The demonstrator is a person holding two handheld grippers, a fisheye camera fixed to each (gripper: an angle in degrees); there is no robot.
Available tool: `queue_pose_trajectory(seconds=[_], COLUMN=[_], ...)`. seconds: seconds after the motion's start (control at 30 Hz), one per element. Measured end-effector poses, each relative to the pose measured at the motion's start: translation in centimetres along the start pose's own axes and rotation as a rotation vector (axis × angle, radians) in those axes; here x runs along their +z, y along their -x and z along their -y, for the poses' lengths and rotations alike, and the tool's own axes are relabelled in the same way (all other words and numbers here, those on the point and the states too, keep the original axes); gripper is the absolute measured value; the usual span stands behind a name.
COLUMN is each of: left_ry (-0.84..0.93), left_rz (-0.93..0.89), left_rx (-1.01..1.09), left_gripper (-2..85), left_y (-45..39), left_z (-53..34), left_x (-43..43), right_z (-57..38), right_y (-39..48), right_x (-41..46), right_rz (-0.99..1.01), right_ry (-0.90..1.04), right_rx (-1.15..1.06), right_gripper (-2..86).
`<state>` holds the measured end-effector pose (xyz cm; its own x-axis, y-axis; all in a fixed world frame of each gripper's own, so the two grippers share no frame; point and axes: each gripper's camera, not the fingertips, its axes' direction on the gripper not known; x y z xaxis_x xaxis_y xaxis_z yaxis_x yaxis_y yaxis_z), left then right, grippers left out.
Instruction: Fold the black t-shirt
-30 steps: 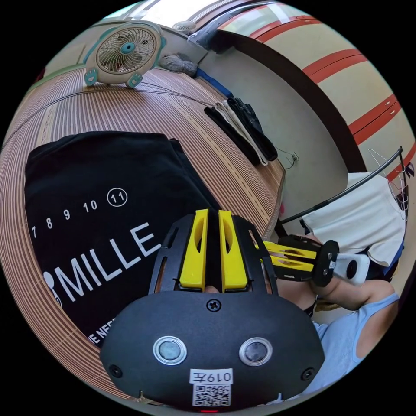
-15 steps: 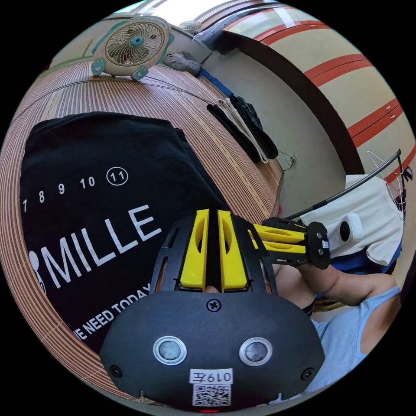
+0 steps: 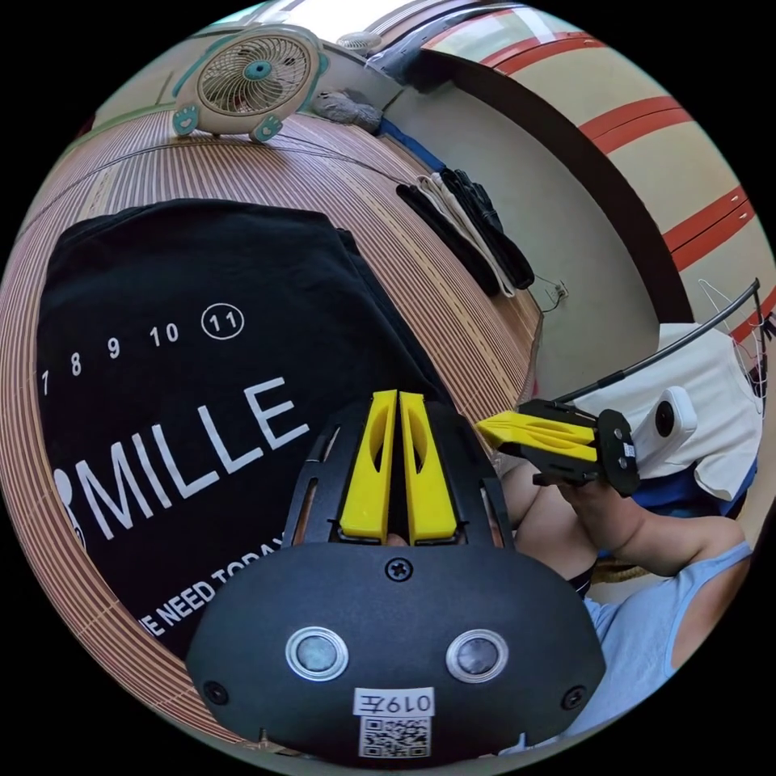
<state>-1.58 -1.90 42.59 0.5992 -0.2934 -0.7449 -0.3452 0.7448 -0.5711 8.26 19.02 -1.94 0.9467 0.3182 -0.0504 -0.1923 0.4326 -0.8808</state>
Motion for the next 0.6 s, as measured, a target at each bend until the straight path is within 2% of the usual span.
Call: queue_pose_trajectory(seconds=[0.6], left_ry=[-0.017], left_rz=[-0.039], left_rx=[-0.023], left_gripper=[1.0], left_y=[0.5], left_z=[-1.2], left_x=[1.9], right_z=[1.6], right_y=[-2.8], right_x=[0.4], right_rz=[0.028], right_ry=[0.022], right_rx=[-0.058], right_gripper=[3.2])
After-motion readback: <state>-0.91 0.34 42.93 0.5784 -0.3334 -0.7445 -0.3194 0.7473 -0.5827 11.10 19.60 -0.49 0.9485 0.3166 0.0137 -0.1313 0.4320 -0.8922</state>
